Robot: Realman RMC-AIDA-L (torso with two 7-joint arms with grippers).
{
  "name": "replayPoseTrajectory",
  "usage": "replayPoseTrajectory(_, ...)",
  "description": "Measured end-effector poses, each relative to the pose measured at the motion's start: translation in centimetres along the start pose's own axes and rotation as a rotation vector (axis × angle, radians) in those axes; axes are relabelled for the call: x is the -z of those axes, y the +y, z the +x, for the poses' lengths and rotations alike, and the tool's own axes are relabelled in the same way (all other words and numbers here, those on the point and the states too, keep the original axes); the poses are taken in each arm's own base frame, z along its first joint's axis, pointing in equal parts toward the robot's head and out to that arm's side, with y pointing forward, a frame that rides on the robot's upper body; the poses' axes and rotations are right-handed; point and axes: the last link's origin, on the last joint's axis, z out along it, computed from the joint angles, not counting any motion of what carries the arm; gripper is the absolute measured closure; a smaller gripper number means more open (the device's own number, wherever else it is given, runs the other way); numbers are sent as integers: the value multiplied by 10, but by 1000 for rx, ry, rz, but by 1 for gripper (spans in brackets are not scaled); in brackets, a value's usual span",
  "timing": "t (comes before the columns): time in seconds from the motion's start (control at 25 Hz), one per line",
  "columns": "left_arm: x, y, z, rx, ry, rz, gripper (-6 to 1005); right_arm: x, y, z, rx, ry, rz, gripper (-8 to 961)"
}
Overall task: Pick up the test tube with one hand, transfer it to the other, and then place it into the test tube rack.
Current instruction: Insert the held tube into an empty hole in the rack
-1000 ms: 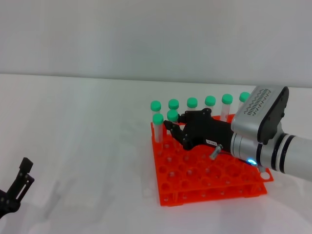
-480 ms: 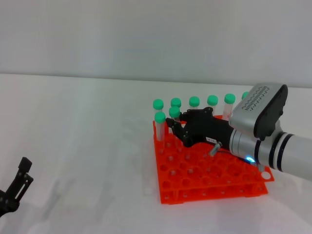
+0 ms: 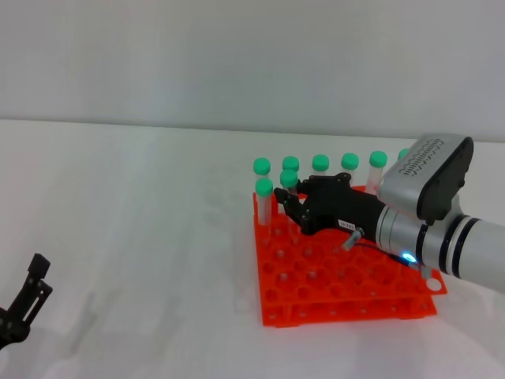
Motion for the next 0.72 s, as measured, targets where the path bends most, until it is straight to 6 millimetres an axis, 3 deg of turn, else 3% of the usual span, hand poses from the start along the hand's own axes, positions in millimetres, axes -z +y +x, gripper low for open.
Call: replayPoseTrajectory(0.72, -3, 0, 1, 11, 6, -5, 119, 5, -1, 8, -13, 13, 15, 643)
